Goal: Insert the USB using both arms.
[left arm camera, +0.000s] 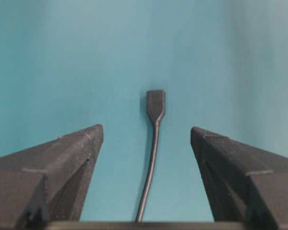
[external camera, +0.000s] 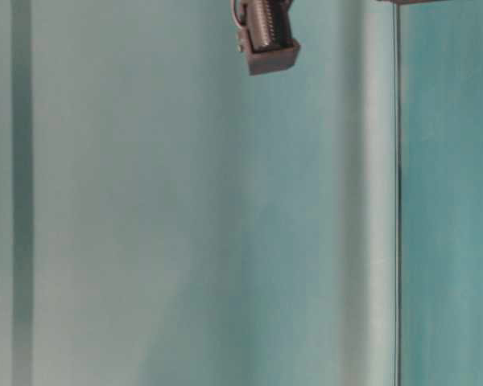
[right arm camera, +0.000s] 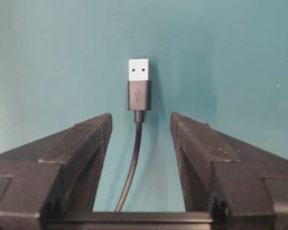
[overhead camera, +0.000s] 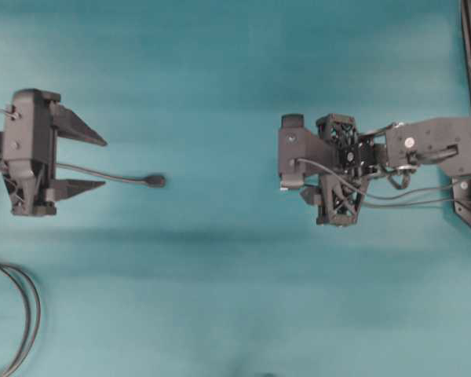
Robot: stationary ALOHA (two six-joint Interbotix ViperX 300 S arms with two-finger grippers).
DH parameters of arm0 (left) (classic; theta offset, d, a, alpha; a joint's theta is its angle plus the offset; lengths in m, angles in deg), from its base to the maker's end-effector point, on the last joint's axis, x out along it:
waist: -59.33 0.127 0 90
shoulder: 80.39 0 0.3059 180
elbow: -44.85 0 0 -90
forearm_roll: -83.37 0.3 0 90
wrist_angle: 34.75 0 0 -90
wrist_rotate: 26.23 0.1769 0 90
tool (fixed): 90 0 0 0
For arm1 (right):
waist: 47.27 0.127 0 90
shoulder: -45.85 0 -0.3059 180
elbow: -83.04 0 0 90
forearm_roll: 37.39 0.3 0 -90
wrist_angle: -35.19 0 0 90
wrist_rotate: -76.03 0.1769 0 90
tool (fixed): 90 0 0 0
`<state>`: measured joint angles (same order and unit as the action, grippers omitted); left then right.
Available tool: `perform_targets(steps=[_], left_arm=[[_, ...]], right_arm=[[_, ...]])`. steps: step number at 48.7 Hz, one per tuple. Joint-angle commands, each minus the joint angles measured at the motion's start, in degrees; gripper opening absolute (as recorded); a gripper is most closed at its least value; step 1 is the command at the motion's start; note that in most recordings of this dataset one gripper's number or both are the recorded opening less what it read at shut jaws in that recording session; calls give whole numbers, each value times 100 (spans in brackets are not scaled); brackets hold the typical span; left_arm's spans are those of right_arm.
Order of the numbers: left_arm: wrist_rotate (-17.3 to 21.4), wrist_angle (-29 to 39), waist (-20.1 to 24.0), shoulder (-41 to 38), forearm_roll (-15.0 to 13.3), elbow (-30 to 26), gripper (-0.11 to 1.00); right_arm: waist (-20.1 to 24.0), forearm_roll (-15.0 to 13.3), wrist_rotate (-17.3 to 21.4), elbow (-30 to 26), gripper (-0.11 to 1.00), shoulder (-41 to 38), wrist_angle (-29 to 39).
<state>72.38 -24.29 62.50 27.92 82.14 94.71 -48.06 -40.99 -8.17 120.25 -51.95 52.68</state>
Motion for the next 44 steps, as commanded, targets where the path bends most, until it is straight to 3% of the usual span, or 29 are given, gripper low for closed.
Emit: perform_targets(steps=[1, 20, 44], left_arm=[[97, -88, 9, -105, 9, -62, 86], [97, -448, 18, -545, 9, -79, 86], [97, -545, 18, -967, 0, -132, 86]], right_arm=[[-18, -18, 0, -158, 54, -9, -53], [-18, -18, 0, -299, 52, -378, -79], [-44, -18, 0, -290, 35, -580, -70]])
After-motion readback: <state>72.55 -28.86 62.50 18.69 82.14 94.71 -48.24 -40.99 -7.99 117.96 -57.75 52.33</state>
